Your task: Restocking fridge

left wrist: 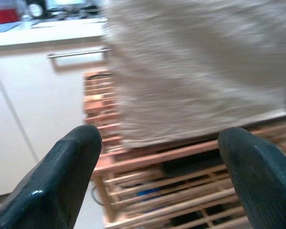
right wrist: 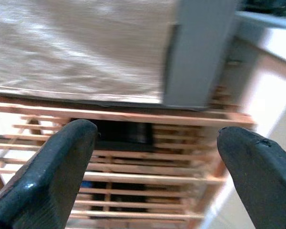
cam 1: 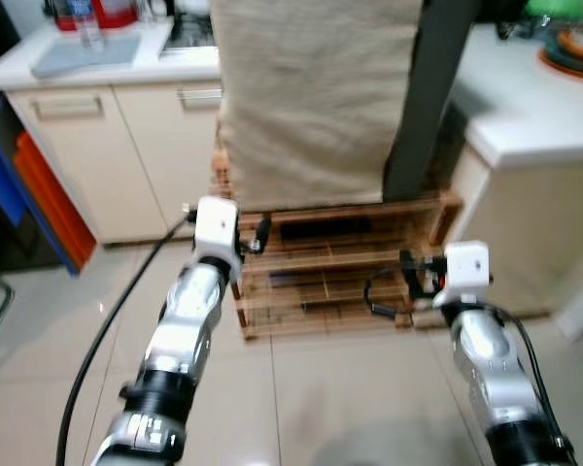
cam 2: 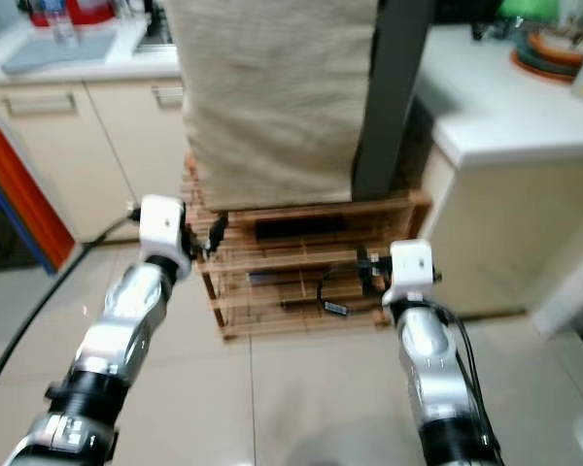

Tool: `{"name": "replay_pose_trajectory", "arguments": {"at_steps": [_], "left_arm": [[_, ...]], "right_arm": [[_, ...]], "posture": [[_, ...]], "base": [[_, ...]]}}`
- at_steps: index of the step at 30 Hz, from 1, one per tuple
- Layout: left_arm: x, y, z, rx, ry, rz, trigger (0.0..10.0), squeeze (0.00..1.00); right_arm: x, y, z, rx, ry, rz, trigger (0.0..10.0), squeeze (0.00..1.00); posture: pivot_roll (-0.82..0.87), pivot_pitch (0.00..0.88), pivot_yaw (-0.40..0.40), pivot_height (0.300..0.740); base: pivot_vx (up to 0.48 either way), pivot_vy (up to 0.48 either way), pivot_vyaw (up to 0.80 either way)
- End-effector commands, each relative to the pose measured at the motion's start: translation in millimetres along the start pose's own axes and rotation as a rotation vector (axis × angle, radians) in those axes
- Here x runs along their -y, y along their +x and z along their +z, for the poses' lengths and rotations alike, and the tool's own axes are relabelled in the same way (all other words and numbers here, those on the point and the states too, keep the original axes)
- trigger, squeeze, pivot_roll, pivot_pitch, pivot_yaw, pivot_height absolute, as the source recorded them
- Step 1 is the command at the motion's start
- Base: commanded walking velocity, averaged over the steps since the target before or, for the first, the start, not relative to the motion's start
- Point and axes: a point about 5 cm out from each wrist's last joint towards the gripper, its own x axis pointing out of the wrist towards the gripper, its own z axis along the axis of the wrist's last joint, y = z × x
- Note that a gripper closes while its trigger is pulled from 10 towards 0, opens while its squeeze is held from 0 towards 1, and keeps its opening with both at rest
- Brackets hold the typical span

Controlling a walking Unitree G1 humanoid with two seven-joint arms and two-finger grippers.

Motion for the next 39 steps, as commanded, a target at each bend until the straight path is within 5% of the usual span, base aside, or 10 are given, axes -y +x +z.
{"name": "replay_pose_trajectory", "arguments": {"at_steps": [1, 39], "left_arm": [[-4.6, -0.3, -5.0, -0.026, 0.005, 0.020, 10.0, 0.00], [-26.2, 7.3, -5.3, -0.026, 0.004, 0.079, 10.0, 0.00]], "right_arm": [[-3.9, 2.4, 3.8, 0.017, 0.006, 0.012, 10.0, 0.00], [10.5, -7.8, -6.0, 0.016, 0.026, -0.087, 10.0, 0.03]], "posture": [[-0.24, 0.000, 0.051, 0.740], [-0.24, 0.000, 0.071, 0.740]], "base": [[0.000, 0.469, 0.00], [0.000, 0.454, -0.66]]}}
